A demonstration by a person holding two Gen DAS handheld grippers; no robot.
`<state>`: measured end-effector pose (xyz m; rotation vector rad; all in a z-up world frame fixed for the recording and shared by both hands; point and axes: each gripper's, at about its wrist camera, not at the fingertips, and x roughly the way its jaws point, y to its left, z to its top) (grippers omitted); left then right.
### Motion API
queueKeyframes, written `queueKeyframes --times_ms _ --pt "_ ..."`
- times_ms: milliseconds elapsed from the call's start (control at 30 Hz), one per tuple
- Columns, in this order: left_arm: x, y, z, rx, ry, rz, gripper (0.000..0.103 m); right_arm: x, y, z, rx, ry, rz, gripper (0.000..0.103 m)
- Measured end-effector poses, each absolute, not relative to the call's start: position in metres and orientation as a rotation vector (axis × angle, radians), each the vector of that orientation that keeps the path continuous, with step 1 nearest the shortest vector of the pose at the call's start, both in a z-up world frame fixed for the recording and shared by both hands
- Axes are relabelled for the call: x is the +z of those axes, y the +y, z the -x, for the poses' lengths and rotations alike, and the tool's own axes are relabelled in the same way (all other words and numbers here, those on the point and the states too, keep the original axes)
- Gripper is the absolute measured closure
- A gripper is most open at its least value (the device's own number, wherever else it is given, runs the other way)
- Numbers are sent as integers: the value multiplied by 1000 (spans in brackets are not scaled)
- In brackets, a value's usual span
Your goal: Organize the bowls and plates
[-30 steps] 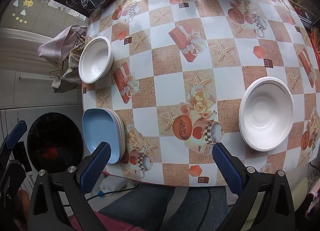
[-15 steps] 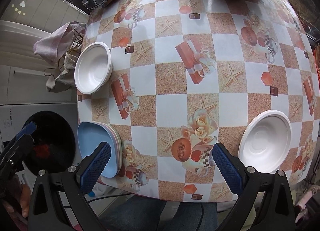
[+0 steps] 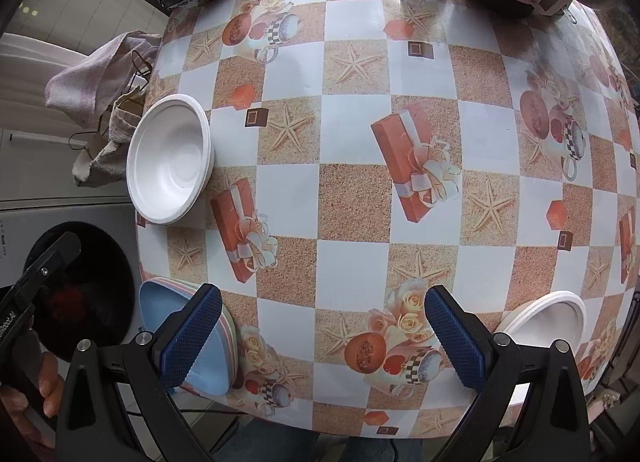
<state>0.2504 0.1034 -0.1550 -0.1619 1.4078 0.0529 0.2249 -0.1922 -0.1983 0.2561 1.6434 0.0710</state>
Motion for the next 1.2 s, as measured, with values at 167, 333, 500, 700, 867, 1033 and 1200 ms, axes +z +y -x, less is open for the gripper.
queueKeyframes --times_ms 167,333,500,700,867,1033,1200 --pt "-177 104 -270 108 1419 124 0 -214 -176 -246 89 1651 -239 1" --pt "-199 103 -291 162 1425 69 0 -225 -155 -266 115 1650 -212 1" --pt "-221 106 -309 185 1443 52 0 -241 -134 -284 139 1648 -163 1" --pt "-241 108 -325 196 1454 -15 12 -257 -117 -301 157 1649 -150 1" --pt "-259 103 -333 179 1502 -66 34 -265 -101 -309 185 1647 -102 1" --pt "-270 101 -338 137 1541 -42 52 -273 -102 -311 176 1652 -104 4" --pt "-271 80 -340 69 1545 -76 64 -278 -99 -306 221 1668 -159 52"
